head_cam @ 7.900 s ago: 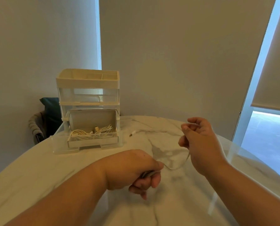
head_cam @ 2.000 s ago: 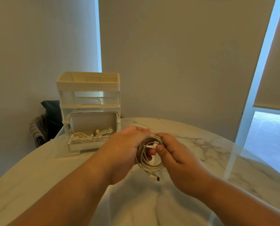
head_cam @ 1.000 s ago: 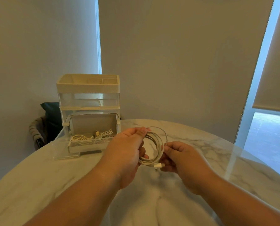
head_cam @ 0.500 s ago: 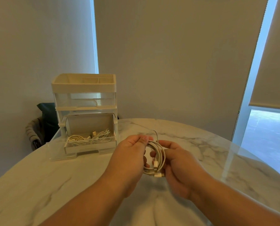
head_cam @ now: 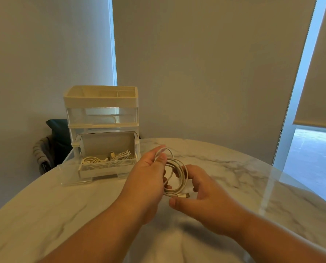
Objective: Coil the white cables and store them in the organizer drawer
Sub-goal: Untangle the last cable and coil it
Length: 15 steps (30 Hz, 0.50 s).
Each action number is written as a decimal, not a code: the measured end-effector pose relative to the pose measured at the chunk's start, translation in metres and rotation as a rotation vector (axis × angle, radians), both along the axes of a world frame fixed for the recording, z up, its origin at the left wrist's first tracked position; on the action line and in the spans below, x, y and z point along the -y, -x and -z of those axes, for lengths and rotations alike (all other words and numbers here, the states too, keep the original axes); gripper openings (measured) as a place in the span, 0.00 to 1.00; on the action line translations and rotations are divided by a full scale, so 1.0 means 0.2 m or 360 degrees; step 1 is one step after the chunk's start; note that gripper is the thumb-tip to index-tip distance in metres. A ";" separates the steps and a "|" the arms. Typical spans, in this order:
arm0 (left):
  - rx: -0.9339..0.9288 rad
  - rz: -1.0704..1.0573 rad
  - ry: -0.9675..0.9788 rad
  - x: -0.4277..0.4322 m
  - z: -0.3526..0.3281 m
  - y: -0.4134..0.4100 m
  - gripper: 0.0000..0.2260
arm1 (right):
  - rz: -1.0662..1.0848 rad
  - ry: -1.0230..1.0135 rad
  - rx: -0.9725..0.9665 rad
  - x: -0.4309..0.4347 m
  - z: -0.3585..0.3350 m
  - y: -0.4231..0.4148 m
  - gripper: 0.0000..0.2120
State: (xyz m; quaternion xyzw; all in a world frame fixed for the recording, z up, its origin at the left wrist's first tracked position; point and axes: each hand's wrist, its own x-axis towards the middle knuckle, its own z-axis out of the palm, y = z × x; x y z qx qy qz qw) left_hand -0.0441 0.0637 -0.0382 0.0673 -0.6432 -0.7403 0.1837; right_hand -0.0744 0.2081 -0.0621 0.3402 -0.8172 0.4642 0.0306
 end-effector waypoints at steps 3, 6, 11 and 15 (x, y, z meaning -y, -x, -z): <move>0.0021 0.0028 -0.0017 0.00 -0.01 -0.01 0.10 | 0.0048 -0.0094 -0.0115 0.00 0.01 0.01 0.27; 0.0052 0.0038 -0.0022 -0.02 -0.01 -0.01 0.10 | 0.0228 -0.0040 -0.0234 0.01 0.02 0.02 0.24; 0.0094 -0.0002 -0.0100 -0.01 0.02 0.02 0.10 | 0.0399 0.0029 -0.0387 0.01 0.02 0.02 0.44; 0.0108 -0.0040 -0.0098 -0.01 0.00 0.01 0.10 | 0.0271 -0.0062 -0.0607 0.01 -0.01 -0.02 0.36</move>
